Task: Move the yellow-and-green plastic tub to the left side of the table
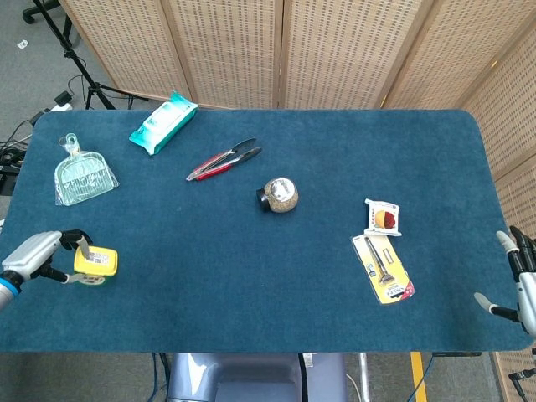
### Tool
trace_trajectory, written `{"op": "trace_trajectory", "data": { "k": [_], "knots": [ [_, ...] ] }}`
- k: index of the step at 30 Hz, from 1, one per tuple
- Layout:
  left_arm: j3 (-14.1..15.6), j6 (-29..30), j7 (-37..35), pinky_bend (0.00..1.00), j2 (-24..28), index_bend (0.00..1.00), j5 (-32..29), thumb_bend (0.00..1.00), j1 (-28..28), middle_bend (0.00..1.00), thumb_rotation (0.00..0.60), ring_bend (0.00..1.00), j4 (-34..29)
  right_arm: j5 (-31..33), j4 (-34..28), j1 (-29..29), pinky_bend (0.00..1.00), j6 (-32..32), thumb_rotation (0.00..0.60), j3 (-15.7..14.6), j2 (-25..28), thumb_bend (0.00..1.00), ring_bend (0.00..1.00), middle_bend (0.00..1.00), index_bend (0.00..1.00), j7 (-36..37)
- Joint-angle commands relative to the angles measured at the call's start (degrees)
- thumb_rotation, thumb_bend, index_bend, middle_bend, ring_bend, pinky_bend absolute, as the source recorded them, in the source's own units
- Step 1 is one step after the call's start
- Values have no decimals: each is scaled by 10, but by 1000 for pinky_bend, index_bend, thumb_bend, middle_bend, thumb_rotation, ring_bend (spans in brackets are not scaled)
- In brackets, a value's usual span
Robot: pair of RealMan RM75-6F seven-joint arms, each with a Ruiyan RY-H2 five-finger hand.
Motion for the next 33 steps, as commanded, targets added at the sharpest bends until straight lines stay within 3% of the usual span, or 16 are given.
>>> {"op": "trace_trajectory", "data": {
  "k": [1,4,5,7,9,11,16,22,28,33],
  "knots": [
    [14,-109,-77,374,6,559,2,419,-69,375,600,397,3,1,1,1,0,-2,600,0,1,0,0,0,0,1],
    [5,-157,-45,374,-22,558,-40,410,-80,367,600,394,37,2,1,1,0,-3,600,1,1,0,0,0,0,2],
    [2,-163,-30,372,-30,539,-54,396,-79,310,600,349,47,3,1,1,0,-2,600,1,1,0,0,0,0,3],
    [-6,-164,11,291,-48,390,-85,341,-71,127,600,167,70,3,1,1,0,-3,600,1,1,0,0,0,0,3],
    [-17,-158,47,116,-65,125,-120,270,-60,1,600,8,82,4,2,2,0,-5,600,1,1,0,0,0,0,4],
    [-30,-138,69,20,-75,10,-145,244,-49,0,600,0,89,2,1,2,0,-5,600,0,1,0,0,0,0,3],
    [-58,-74,109,0,-93,0,-183,214,-19,0,600,0,108,1,0,1,0,-2,600,0,0,0,0,0,0,2],
    [-67,-9,76,0,-76,0,-159,117,13,0,600,0,98,1,0,1,0,-2,600,0,1,0,0,0,0,5],
    [-45,57,90,0,-53,0,-115,103,53,0,600,0,77,-1,-1,0,0,-1,600,-1,3,0,0,0,0,9],
    [-19,92,139,0,-75,0,-93,101,88,0,600,0,63,-2,-2,-1,0,2,600,-1,6,0,0,0,0,16]
  ]
}}
